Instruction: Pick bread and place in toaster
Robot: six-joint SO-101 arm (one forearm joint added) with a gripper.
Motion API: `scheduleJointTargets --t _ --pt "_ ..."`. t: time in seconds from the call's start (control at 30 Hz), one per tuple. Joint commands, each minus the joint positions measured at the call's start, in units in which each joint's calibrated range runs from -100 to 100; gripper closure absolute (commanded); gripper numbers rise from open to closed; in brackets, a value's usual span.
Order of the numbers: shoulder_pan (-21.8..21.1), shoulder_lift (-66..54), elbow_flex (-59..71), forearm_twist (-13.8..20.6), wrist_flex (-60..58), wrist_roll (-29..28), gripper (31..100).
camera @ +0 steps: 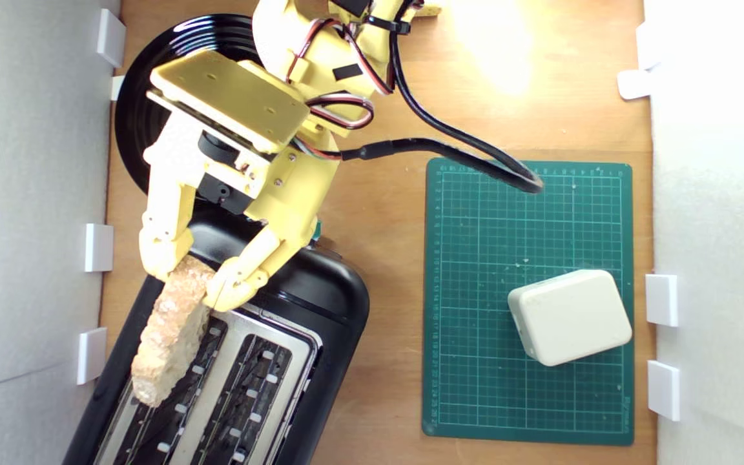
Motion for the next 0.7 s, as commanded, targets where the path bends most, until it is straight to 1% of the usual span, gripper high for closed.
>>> scheduleJointTargets --t 0.0,0.13,0.5,0.67 --pt "0.74 1.05 -2.19 -0.25 -0.4 -0.28 72.8" --pt "0.74 3.29 -2.64 -0.25 -4.07 -0.8 72.8" --pt "0.74 10.11 -2.73 -0.16 -4.93 -0.86 72.8" --pt "1.63 13.61 -2.73 -0.25 -8.6 -1.22 72.8"
